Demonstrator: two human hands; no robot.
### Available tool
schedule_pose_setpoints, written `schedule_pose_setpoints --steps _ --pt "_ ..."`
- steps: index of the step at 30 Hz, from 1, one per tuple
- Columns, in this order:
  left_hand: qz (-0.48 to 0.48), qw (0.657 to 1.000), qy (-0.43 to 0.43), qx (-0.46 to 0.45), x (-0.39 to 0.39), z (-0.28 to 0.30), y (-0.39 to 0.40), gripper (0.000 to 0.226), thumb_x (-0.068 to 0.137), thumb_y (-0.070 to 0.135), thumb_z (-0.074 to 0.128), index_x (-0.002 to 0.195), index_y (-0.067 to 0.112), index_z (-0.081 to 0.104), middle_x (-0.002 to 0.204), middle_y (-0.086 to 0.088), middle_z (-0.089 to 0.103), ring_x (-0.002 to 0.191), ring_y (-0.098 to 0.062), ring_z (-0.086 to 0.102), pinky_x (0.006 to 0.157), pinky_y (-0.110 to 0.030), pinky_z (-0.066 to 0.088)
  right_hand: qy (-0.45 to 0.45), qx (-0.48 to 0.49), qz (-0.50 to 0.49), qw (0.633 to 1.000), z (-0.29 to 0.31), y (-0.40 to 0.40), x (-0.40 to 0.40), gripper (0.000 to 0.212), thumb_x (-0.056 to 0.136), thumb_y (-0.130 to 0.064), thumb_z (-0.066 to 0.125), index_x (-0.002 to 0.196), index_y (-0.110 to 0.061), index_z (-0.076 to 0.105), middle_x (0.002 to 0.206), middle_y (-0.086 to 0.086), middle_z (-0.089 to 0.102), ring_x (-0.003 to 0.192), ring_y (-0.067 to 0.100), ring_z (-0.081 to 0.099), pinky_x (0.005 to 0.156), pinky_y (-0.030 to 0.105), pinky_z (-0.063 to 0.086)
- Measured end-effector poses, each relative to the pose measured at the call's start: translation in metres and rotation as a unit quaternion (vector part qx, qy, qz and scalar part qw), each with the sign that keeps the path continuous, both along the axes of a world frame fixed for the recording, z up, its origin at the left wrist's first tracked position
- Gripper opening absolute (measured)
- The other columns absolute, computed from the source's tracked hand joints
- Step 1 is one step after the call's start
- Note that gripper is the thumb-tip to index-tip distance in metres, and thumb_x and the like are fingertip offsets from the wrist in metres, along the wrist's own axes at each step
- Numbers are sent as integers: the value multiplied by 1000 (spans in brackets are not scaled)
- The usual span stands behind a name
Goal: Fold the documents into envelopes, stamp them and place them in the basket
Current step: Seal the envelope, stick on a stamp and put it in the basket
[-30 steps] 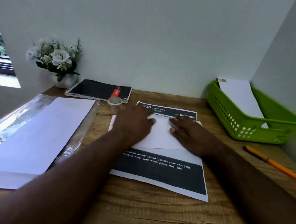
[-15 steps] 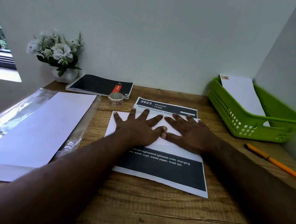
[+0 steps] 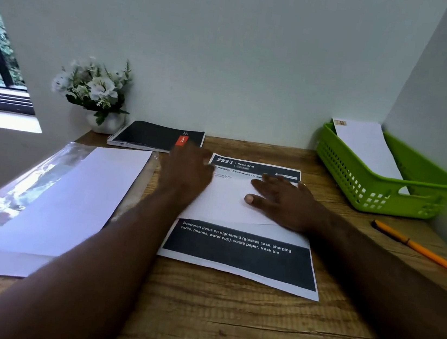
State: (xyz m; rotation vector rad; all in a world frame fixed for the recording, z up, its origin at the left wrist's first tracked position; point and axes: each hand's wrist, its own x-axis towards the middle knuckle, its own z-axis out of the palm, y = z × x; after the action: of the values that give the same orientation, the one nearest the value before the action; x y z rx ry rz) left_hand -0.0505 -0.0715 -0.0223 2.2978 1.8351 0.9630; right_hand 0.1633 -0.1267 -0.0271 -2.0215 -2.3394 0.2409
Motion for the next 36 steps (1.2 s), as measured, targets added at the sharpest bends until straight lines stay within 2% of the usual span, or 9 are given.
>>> schedule_pose_setpoints --steps 6,9,11,13,16,21,25,30,36 --pt "145 984 66 -75 -29 1 25 32 87 33 62 118 28 65 125 -11 42 119 -35 37 98 -45 32 -31 91 56 994 2 13 -19 67 87 -70 32 132 -24 51 150 1 38 139 21 31 113 43 23" --pt "119 992 36 -1 -24 4 25 22 86 35 65 105 28 71 117 -7 49 113 -31 43 91 -41 36 172 154 55 971 1 11 -23 53 87 -53 57 130 -21 56 141 -5 50 131 12 43 108 26 29" --pt "3 994 -94 53 -13 10 13 15 83 35 69 91 24 76 94 5 62 93 -9 57 79 -29 44 291 218 77 928 5 9 -20 42 85 -38 68 122 -20 63 128 -8 60 118 4 53 99 18 35" --pt "-121 959 -258 10 4 18 -7 19 83 30 72 76 13 77 64 12 63 62 7 54 62 -14 42 329 288 105 893 8 6 -16 35 83 -28 73 116 -19 67 117 -9 66 106 -1 58 93 18 43" --pt "-151 895 -410 -92 28 20 -25 18 83 23 72 73 9 75 65 -1 68 56 -2 57 56 -15 42 347 322 121 872 5 7 -14 43 77 -26 78 118 -19 66 115 -9 67 104 2 61 91 26 49" --pt "-135 801 -532 -242 40 16 -26 19 89 20 63 90 2 69 73 -8 63 52 -12 50 46 -25 36 333 390 139 847 1 17 -8 34 74 -20 79 106 -10 72 105 -1 70 97 8 64 84 34 53" --pt "-143 759 -560 -300 37 17 -26 26 90 23 59 105 3 68 82 -10 61 47 -11 48 45 -23 31 348 392 148 838 1 18 -7 32 76 -22 77 105 -11 72 104 -4 69 96 7 65 82 37 55" --pt "-171 760 -548 -306 35 16 -26 18 90 24 59 94 11 70 78 -5 63 49 -11 50 47 -24 32 373 391 141 829 2 18 -5 31 75 -22 77 104 -14 73 102 -6 68 89 9 66 74 36 57" --pt "-207 780 -512 -296 35 15 -27 18 92 20 57 95 8 70 94 -11 67 55 -14 56 50 -26 33 456 344 100 815 3 18 -6 29 73 -13 80 99 -22 72 96 -9 70 79 8 69 71 27 55"
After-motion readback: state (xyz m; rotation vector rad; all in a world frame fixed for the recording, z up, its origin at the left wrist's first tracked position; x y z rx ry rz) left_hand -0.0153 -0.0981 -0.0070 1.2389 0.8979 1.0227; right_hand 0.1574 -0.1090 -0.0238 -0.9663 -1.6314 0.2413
